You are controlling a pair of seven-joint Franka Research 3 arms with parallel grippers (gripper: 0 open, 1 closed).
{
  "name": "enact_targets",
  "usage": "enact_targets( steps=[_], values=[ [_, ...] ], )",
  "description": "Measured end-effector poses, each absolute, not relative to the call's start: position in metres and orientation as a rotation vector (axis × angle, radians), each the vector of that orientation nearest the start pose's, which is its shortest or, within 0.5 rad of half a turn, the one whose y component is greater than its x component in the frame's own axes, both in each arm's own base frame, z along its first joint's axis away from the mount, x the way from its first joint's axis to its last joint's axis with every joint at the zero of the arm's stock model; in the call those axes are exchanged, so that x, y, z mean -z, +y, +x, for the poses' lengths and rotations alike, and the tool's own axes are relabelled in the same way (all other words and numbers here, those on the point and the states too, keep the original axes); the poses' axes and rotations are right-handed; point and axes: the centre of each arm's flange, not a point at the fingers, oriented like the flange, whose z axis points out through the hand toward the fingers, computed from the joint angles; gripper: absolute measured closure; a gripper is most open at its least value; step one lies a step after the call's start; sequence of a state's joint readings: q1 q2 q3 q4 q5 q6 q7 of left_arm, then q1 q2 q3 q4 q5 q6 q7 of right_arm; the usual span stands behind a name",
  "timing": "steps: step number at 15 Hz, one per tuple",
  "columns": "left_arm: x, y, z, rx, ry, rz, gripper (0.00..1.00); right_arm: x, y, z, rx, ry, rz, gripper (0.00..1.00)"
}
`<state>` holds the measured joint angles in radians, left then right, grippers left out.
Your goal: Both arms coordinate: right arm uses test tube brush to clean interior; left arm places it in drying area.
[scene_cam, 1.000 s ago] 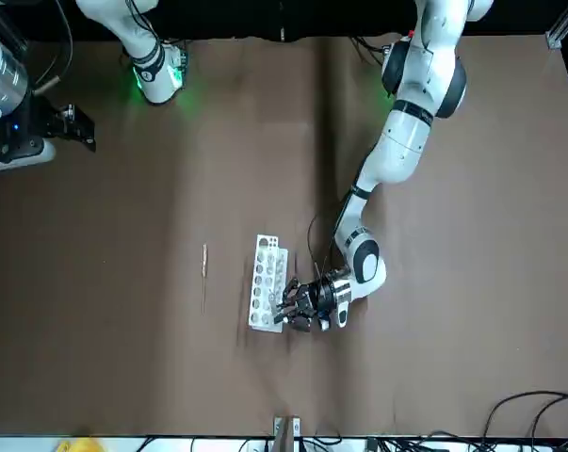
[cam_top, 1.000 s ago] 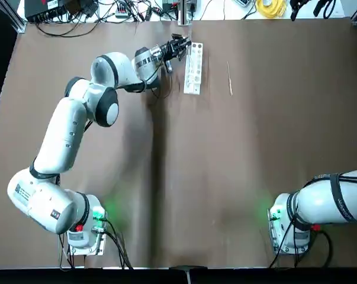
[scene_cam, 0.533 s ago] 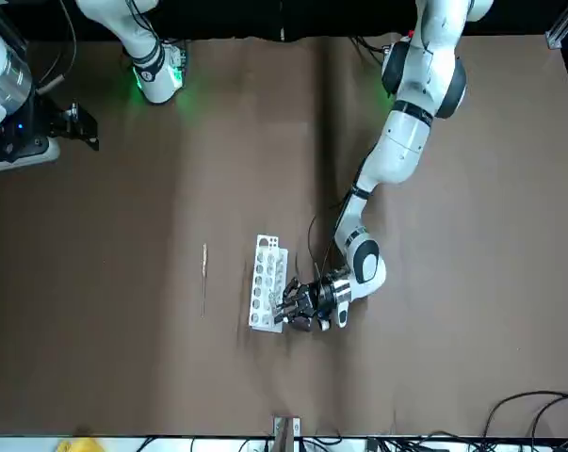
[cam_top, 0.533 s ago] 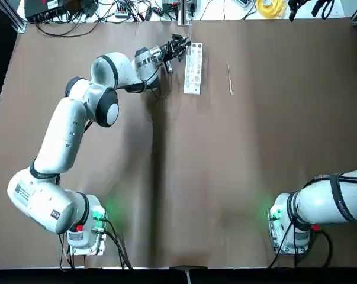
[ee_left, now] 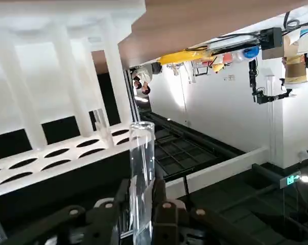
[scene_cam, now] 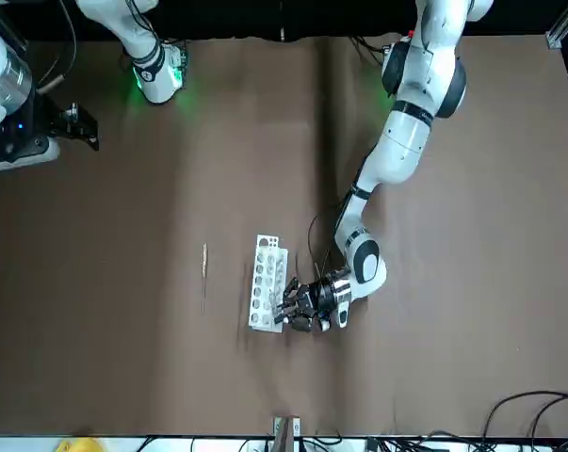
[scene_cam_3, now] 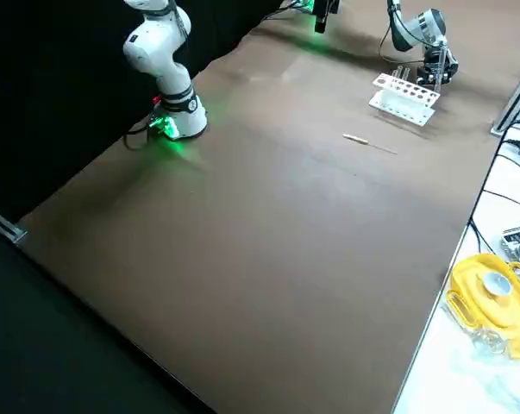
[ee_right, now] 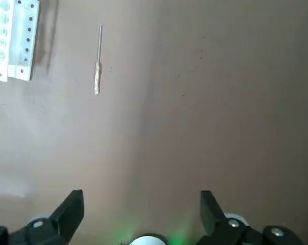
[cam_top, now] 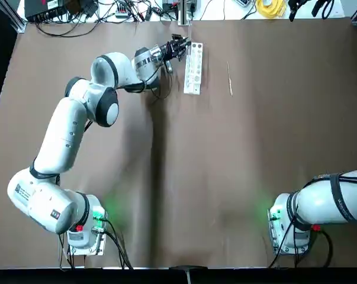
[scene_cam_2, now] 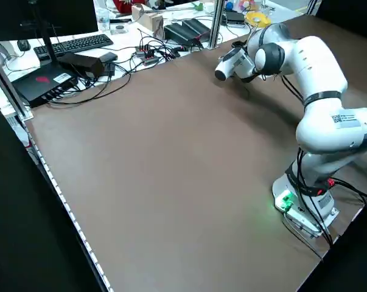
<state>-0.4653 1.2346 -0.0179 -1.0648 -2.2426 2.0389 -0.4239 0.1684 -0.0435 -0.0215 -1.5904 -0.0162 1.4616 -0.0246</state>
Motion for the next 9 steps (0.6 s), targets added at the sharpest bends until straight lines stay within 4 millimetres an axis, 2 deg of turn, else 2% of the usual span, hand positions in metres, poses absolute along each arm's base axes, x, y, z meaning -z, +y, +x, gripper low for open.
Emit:
enact_targets(
  steps=[9],
  values=[
    [-0.1112,-0.3971,0.6808,0.888,1.147,0.968,0.77,-0.6303,0.076,0.5237,-0.131,-0.271,-3.148,0.0]
  ],
)
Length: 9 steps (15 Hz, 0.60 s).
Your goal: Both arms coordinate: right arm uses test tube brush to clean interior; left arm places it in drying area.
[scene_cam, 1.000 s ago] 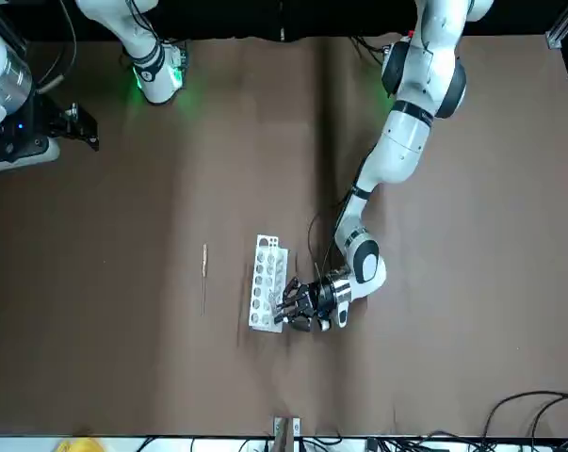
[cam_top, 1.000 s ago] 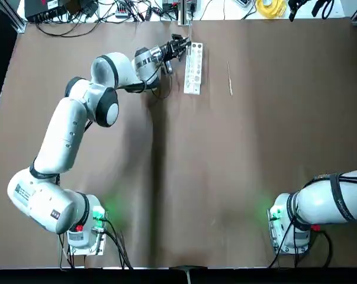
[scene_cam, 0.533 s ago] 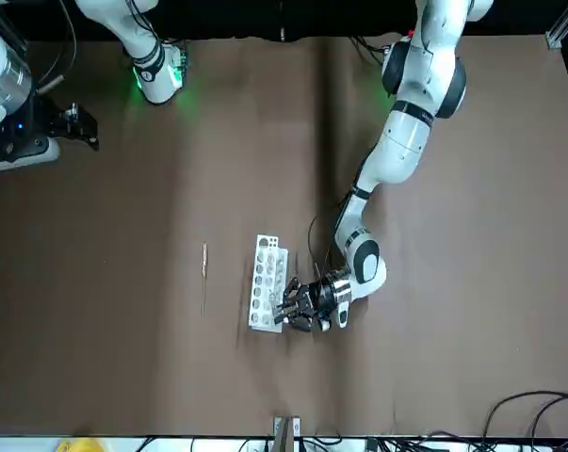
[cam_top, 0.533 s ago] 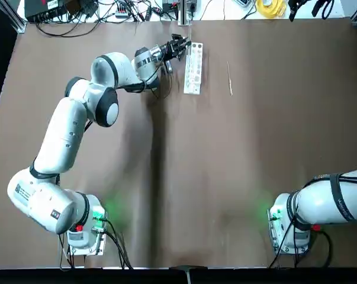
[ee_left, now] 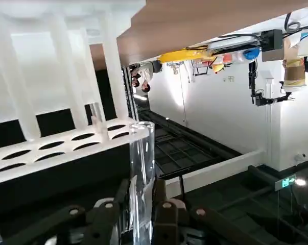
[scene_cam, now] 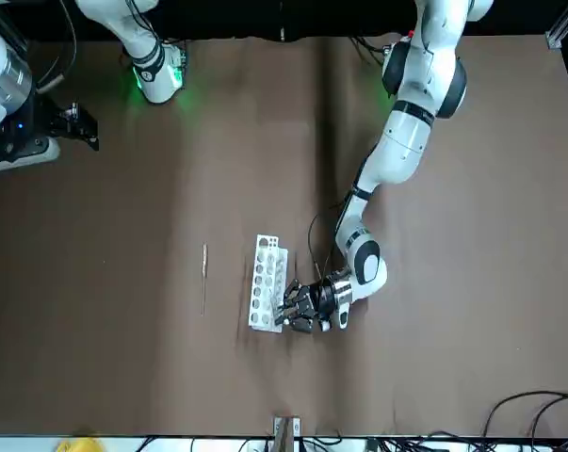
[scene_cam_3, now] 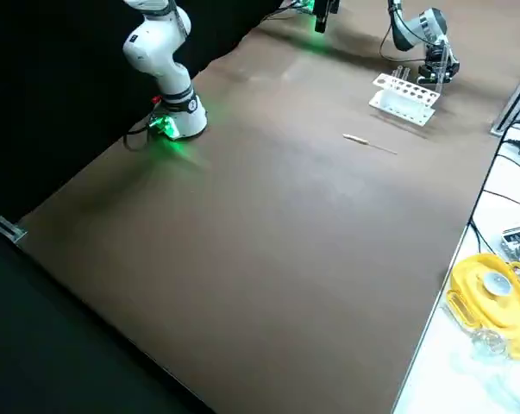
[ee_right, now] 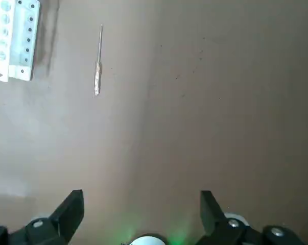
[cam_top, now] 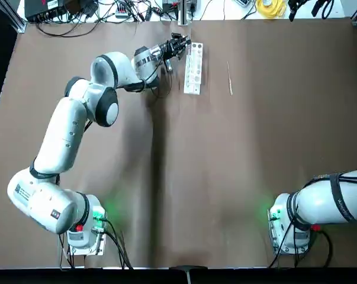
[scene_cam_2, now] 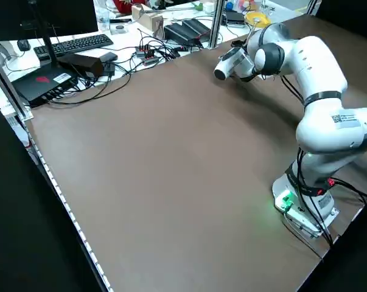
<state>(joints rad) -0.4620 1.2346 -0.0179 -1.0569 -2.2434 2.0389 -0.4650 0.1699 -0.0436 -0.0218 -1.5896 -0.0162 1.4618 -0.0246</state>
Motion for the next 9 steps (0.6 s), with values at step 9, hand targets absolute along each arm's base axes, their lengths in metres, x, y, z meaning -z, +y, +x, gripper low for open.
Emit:
enact_targets(
  steps=[9],
  values=[
    [-0.1116,-0.3973,0.6809,0.895,1.151,0.966,0.77,-0.6307,0.0774,0.5234,-0.13,-0.275,-3.147,0.0]
  ],
)
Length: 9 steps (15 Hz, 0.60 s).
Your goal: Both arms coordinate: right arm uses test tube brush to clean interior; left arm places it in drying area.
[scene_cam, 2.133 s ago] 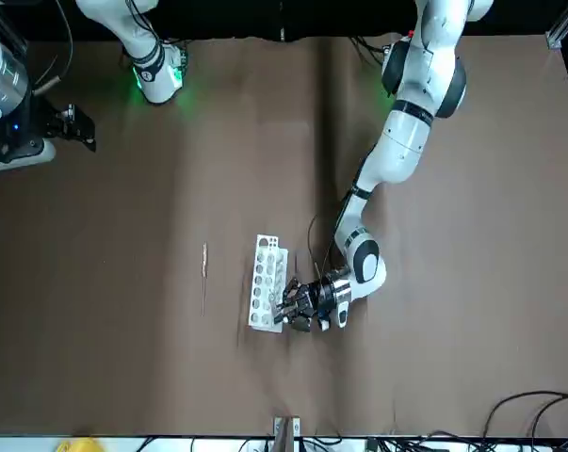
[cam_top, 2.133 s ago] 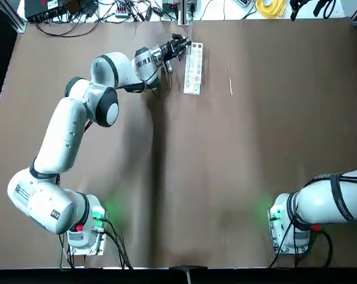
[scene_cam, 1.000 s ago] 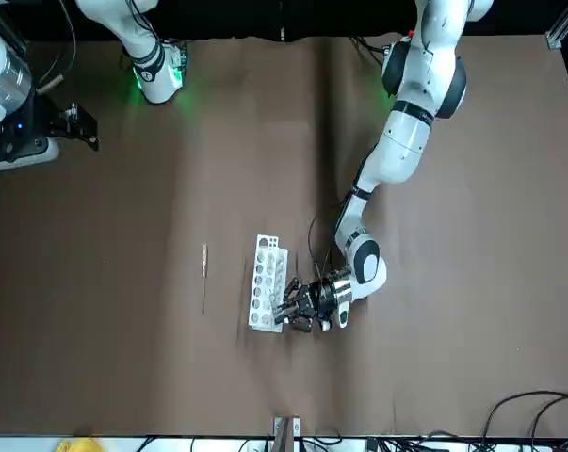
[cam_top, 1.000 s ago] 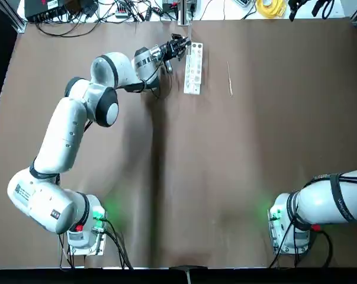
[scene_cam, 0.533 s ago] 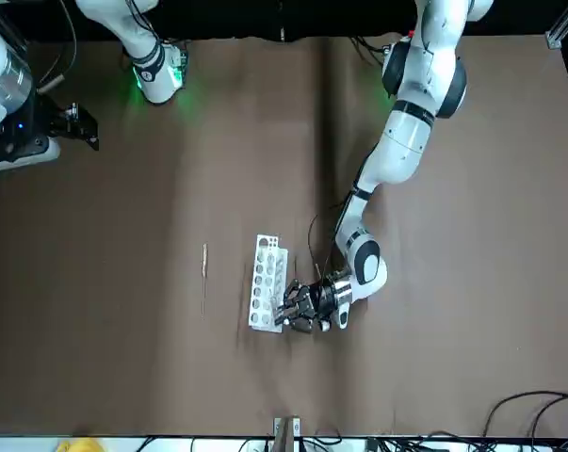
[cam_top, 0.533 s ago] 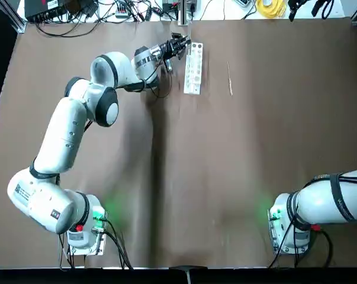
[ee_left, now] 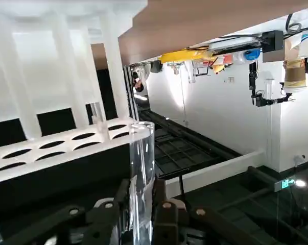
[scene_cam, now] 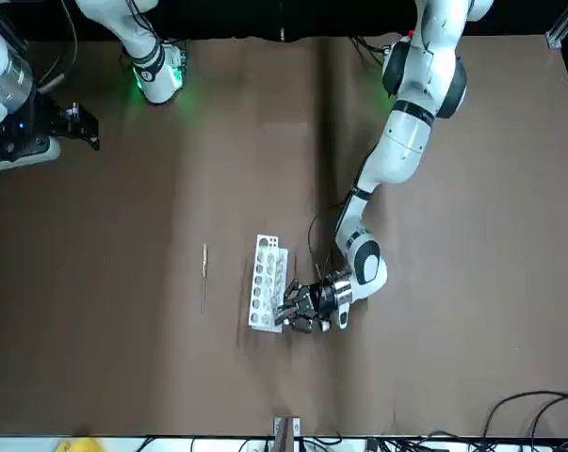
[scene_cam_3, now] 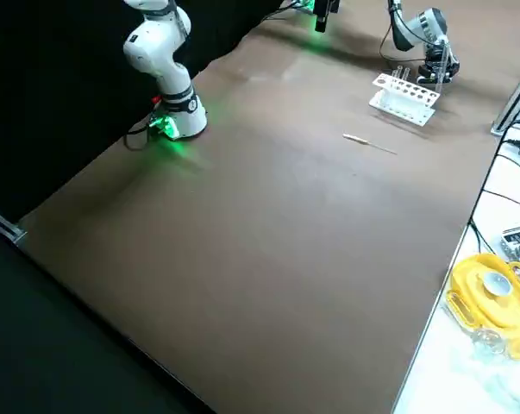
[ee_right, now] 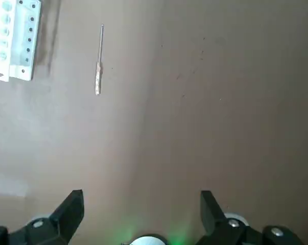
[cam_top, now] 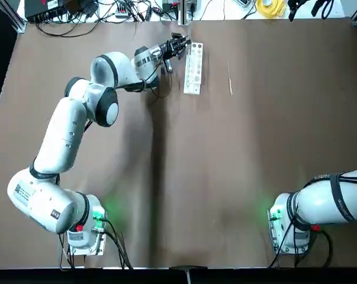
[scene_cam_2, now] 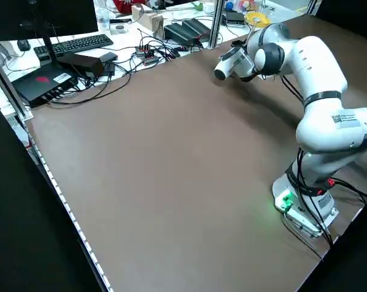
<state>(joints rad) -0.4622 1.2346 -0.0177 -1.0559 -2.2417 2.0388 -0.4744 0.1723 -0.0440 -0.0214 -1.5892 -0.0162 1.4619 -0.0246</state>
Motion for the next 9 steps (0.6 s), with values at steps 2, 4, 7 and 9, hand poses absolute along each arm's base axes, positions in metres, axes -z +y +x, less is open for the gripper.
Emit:
enact_targets(
  steps=[2,4,7,9],
  values=[
    [-0.1115,-0.3974,0.6808,0.903,1.155,0.965,0.77,-0.6308,0.0774,0.5234,-0.129,-0.275,-3.147,0.0],
    [-0.1111,-0.3974,0.6803,0.91,1.158,0.975,0.77,-0.6309,0.0774,0.5234,-0.129,-0.275,-3.147,0.0],
    [-0.1108,-0.3973,0.6801,0.918,1.164,0.978,0.77,-0.6309,0.0774,0.5234,-0.129,-0.275,-3.147,0.0],
    [-0.1106,-0.3973,0.6799,0.921,1.165,0.983,0.76,-0.631,0.0775,0.5234,-0.129,-0.275,-3.147,0.0]
  ],
)
